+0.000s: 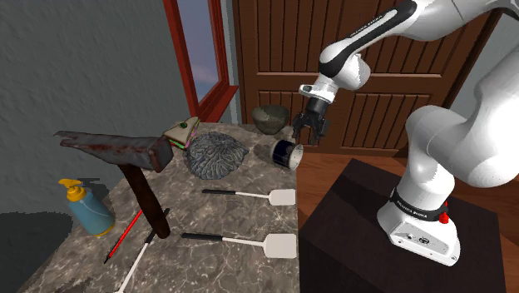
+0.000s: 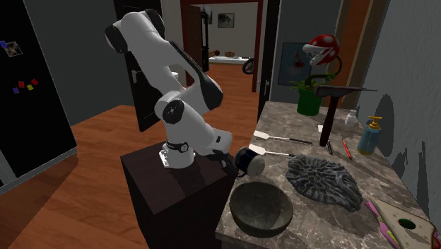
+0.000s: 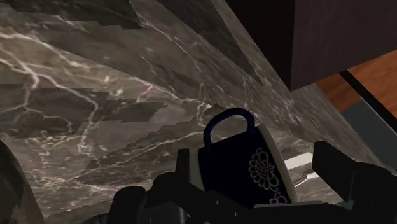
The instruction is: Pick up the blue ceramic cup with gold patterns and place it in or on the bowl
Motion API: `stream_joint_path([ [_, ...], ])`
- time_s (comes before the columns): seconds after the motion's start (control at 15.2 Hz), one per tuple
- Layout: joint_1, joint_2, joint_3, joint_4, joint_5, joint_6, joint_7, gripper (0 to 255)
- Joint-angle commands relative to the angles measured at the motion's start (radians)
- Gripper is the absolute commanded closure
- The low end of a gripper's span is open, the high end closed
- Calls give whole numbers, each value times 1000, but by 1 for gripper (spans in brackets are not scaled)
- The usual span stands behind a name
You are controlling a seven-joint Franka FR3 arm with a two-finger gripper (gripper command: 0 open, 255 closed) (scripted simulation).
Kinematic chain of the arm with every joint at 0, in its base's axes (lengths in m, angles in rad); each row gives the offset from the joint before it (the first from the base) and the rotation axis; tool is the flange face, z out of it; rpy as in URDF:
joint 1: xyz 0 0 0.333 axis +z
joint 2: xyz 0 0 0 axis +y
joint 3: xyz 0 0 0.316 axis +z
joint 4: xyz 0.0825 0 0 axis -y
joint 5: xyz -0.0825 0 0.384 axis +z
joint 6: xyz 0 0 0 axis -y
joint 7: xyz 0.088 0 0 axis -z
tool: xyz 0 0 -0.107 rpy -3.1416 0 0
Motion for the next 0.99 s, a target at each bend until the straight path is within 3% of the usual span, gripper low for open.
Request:
stream_joint_path([
  [0.0,102,52,-90,14,63,4,-135,0],
  [0.33,195,103,-138,-7,148,65,-191,0],
  [0.46,254,134,-171,-14,203,93,-227,0],
  [0.92,254,134,-171,-14,203,93,-227,0],
])
